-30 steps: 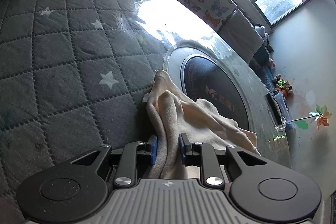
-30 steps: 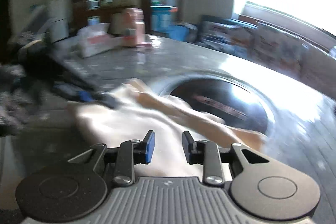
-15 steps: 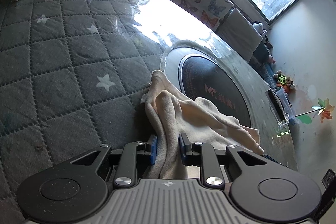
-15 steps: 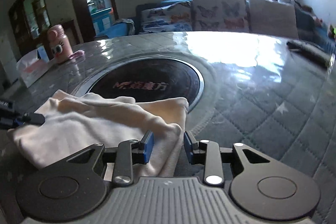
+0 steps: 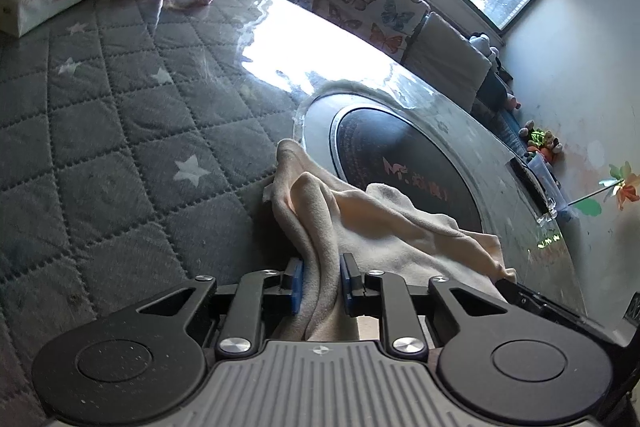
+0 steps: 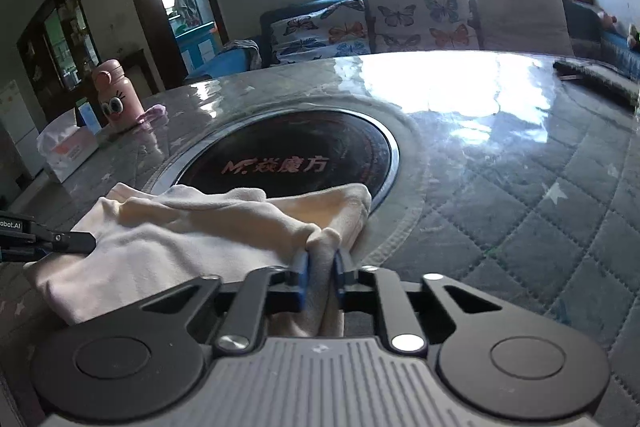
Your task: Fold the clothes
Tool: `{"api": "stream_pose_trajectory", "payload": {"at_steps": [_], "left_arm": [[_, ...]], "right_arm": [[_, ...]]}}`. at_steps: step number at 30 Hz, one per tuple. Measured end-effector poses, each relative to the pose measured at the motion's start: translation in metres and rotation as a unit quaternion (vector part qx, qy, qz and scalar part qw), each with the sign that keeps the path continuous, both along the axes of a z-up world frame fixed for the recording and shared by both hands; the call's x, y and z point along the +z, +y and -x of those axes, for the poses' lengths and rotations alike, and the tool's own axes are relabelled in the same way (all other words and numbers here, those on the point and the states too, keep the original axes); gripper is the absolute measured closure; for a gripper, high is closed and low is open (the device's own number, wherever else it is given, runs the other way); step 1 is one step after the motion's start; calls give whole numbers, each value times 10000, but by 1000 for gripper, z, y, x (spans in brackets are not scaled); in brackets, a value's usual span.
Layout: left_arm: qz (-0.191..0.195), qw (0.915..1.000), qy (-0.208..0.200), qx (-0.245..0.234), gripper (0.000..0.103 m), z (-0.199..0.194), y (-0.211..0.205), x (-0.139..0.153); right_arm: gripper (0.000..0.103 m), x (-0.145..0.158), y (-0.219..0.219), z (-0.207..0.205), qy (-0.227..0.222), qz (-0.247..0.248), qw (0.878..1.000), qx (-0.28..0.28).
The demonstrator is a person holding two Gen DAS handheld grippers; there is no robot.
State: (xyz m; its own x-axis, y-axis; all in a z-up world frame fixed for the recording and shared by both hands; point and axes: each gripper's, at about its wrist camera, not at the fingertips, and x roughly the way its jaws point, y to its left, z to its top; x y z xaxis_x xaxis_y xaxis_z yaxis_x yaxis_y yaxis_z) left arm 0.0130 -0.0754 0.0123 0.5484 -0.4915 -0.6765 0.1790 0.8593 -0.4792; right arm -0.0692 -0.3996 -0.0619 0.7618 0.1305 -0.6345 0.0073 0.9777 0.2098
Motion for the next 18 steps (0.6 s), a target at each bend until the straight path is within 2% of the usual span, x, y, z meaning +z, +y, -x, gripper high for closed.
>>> {"api": "stream_pose_trajectory", "payload": {"at_steps": [9, 18], "left_arm": [[147, 9993, -348, -41, 87, 8, 16, 16], [310, 9964, -598, 516, 87, 17, 73, 32]], "right_arm": [[95, 42, 29, -4, -307, 255, 9984, 393], [95, 75, 93, -37, -605, 440, 9914, 1074]]}}
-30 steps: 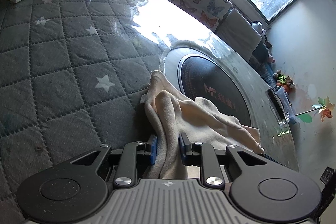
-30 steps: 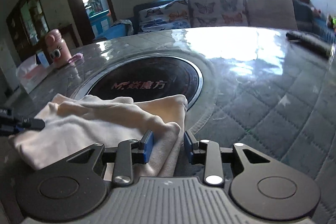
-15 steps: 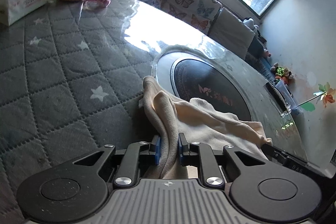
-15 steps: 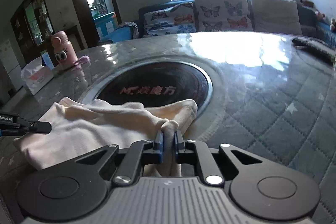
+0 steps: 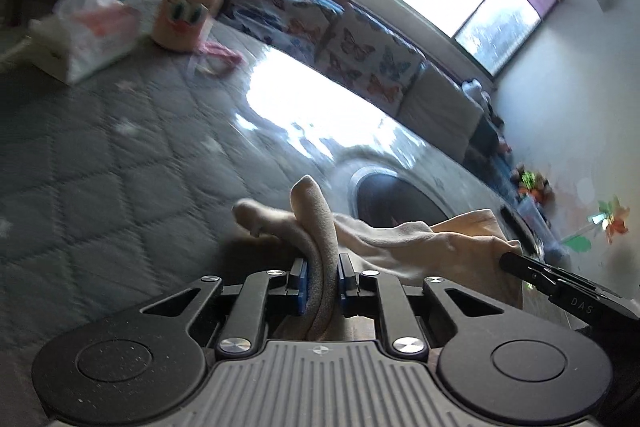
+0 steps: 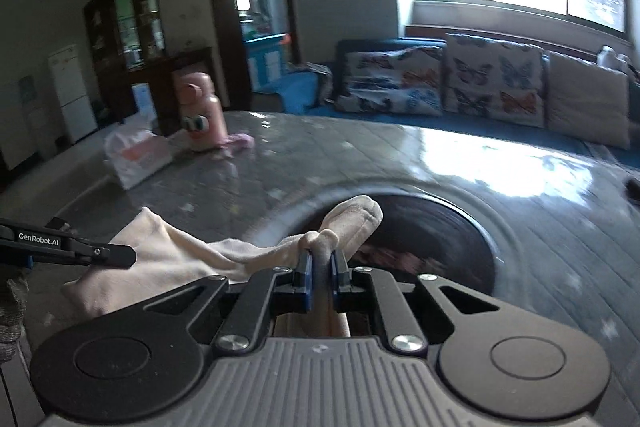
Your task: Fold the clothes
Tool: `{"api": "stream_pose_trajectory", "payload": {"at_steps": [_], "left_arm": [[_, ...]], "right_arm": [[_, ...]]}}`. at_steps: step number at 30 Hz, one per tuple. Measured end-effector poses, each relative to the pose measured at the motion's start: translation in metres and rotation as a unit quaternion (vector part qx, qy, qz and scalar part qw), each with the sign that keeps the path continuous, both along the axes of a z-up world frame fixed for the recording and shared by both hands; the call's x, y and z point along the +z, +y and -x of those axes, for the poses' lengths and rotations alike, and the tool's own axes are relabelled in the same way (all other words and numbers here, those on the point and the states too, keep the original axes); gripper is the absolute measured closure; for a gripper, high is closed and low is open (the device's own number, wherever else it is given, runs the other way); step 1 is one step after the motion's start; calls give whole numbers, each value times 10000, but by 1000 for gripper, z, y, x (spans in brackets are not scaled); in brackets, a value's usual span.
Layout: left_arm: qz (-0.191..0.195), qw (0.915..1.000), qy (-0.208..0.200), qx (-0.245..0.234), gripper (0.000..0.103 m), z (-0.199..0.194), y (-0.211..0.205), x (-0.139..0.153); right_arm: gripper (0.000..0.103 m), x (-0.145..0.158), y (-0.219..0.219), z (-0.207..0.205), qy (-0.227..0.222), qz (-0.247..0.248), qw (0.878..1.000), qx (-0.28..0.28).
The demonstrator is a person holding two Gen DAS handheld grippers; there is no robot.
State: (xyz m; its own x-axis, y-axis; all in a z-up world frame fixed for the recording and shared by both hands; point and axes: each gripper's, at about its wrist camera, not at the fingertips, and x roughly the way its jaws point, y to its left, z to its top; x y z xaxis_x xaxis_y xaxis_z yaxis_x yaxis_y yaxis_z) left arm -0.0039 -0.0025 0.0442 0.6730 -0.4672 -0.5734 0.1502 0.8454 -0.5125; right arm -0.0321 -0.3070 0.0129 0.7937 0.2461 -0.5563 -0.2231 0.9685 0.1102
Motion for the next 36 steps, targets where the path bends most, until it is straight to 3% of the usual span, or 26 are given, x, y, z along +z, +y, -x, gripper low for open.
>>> {"api": "stream_pose_trajectory", "payload": {"at_steps": [9, 15, 19, 23, 28, 36], "left_arm": [[-238, 9961, -309, 791, 87, 4, 64, 21], [-384, 9920, -211, 1180, 87, 4, 89, 13], [-636, 9903, 127, 1229, 84, 3, 93, -6], [-810, 9888, 49, 1255, 69, 6, 96, -5], [-980, 9883, -242, 1146, 69, 2, 90, 5], [-940, 9939, -116, 561, 71, -39, 50, -3]], "right_arm": [[95, 4, 63, -52, -110, -168, 9979, 621], [95, -5, 93, -80, -127, -261, 9948, 973], [93, -29, 101, -98, 240, -149, 9954, 911], [90, -44, 98, -97, 380, 43, 9962, 784], [90, -36, 103, -96, 211, 104, 9956, 905], [90, -50, 141, -113, 495, -58, 9885, 1426]]}}
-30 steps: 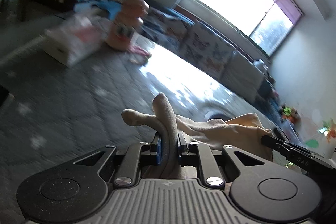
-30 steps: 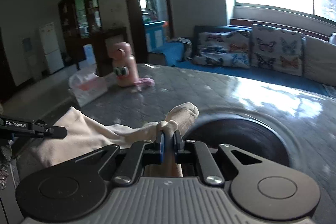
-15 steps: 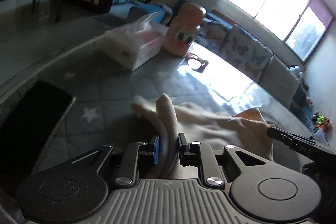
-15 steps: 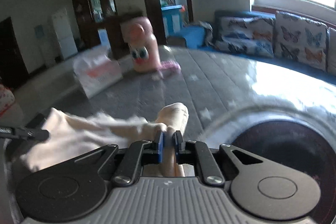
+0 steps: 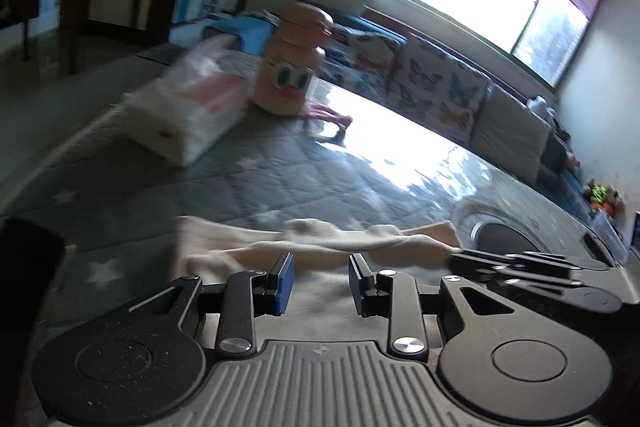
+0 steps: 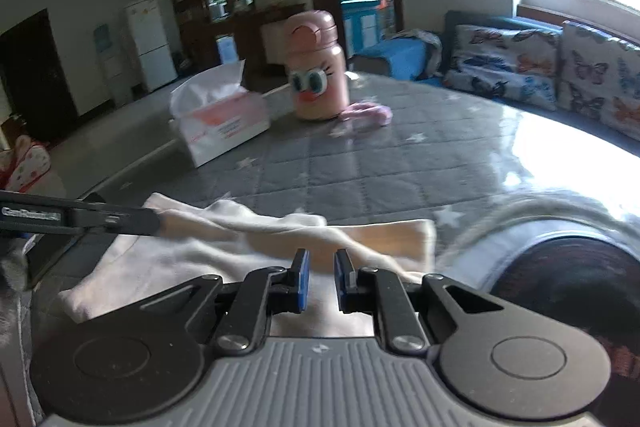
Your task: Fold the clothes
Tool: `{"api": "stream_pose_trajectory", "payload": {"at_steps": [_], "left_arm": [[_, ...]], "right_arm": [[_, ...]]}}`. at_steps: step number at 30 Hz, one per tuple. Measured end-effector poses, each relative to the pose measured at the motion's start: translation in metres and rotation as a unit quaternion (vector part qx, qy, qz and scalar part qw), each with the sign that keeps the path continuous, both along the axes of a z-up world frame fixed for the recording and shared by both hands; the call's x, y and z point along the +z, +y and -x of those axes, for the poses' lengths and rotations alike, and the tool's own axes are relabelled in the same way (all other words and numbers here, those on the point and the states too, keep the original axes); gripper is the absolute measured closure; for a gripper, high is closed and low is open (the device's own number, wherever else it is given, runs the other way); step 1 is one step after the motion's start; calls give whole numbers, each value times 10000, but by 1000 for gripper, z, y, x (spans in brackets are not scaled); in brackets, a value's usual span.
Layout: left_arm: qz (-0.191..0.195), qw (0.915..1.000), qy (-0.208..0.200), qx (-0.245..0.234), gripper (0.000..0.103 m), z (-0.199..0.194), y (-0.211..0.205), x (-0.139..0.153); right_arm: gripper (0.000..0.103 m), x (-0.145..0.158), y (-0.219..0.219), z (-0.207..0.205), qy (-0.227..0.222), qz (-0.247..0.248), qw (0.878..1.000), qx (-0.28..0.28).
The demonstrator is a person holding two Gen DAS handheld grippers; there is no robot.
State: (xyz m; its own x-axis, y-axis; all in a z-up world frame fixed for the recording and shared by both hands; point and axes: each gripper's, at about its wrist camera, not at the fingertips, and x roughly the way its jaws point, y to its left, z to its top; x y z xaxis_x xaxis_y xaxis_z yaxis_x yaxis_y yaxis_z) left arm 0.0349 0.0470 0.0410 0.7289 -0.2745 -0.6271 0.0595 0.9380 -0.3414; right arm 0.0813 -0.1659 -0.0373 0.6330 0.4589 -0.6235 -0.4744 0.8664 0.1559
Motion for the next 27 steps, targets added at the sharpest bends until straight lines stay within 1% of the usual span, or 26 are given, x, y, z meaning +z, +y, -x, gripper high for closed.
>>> {"api": "stream_pose_trajectory", "payload": {"at_steps": [5, 10, 14, 16, 18, 21, 24, 27], "left_arm": [[-27, 9998, 170, -111, 71, -25, -11, -13], [-54, 9995, 278, -119, 71, -39, -13, -25], [-43, 9996, 271, -102, 70, -43, -12, -29], [-27, 9996, 272, -97, 70, -43, -12, -29], [-33, 9996, 272, -95, 70, -43, -12, -29], [-50, 9995, 284, -82, 69, -43, -13, -28], [-97, 9995, 283, -72, 69, -42, -14, -27], [-175, 9995, 268, -79, 69, -42, -16, -27]], "right_arm": [[90, -8, 13, -15, 86, -83, 9999, 30], [89, -19, 19, -30, 210, -104, 9997, -23], [85, -23, 22, -34, 159, -135, 9998, -54], [81, -19, 21, -32, 138, -172, 9998, -33], [74, -16, 22, -26, 61, -104, 9999, 31], [73, -13, 25, -16, -14, 79, 9999, 148], [65, -11, 25, -4, -62, 178, 9996, 207], [65, -8, 24, 10, -93, 231, 9992, 316]]}}
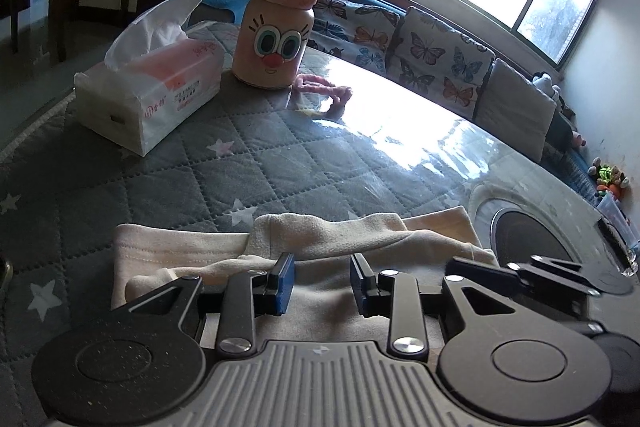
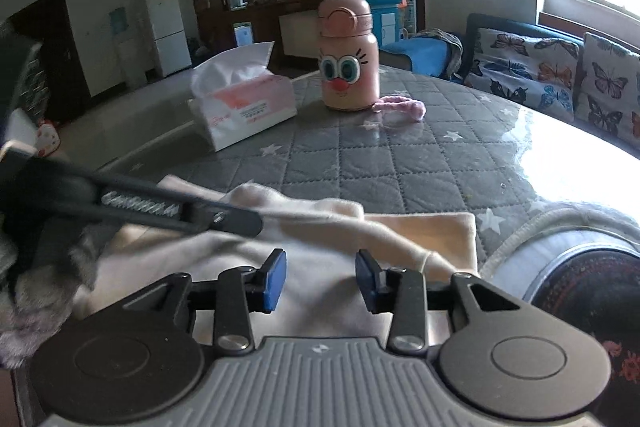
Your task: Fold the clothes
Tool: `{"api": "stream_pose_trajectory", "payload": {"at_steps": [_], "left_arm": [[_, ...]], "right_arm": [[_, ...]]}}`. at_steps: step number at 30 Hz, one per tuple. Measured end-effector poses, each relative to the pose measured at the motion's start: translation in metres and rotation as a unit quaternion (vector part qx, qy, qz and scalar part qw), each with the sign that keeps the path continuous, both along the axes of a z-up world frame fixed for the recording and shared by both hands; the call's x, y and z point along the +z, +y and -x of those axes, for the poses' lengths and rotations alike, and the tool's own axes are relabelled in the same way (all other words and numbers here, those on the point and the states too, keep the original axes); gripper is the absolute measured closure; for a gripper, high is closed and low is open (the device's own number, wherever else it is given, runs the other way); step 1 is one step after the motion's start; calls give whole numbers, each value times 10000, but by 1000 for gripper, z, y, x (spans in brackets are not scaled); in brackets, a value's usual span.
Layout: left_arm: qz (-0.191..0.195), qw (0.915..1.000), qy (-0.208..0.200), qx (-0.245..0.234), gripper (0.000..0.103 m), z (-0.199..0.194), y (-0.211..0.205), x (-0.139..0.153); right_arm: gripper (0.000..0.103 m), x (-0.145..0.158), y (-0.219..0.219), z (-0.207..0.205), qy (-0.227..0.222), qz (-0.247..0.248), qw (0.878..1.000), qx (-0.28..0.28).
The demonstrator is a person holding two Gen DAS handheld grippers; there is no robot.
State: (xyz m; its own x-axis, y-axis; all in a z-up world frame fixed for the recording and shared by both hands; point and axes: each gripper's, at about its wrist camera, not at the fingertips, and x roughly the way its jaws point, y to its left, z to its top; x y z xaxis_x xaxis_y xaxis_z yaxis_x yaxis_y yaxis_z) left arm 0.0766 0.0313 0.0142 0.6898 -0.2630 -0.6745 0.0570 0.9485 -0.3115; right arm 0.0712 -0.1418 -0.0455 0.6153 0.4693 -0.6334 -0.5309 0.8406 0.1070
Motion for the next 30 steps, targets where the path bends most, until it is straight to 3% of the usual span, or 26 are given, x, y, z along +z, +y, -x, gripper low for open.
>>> {"api": "stream_pose_trajectory", "payload": {"at_steps": [6, 11, 14, 16, 17, 20, 23, 26, 28, 30], "left_arm": [[-63, 10000, -10, 43, 69, -1, -3, -1], [-123, 9999, -22, 88, 69, -1, -5, -1], [-142, 9998, -13, 114, 69, -1, -6, 0], [-180, 9998, -25, 123, 67, 1, -7, 2], [-207, 9997, -39, 129, 64, 3, -8, 4], [-285, 9995, -84, 148, 58, 12, -9, 9], [-340, 9992, -110, 148, 53, 26, -10, 13], [-411, 9989, -148, 162, 46, 42, -10, 17], [-463, 9986, -174, 201, 40, 53, -11, 21], [-515, 9982, -198, 243, 25, 65, -12, 25]], "right_arm": [[64, -2, 0, 32, -82, 295, 9989, 354], [63, -6, -1, 62, -429, 721, 9948, 572], [62, -2, -5, 70, -509, 740, 9944, 562], [57, 2, -7, 73, -527, 714, 9946, 538], [52, 4, -8, 73, -509, 675, 9951, 515], [51, 8, -12, 73, -449, 562, 9964, 442], [37, 7, -16, 76, -344, 442, 9978, 343], [35, 6, -20, 80, -274, 335, 9988, 234], [27, 7, -21, 82, -297, 320, 9989, 147], [25, 9, -24, 85, -311, 291, 9991, 75]]}}
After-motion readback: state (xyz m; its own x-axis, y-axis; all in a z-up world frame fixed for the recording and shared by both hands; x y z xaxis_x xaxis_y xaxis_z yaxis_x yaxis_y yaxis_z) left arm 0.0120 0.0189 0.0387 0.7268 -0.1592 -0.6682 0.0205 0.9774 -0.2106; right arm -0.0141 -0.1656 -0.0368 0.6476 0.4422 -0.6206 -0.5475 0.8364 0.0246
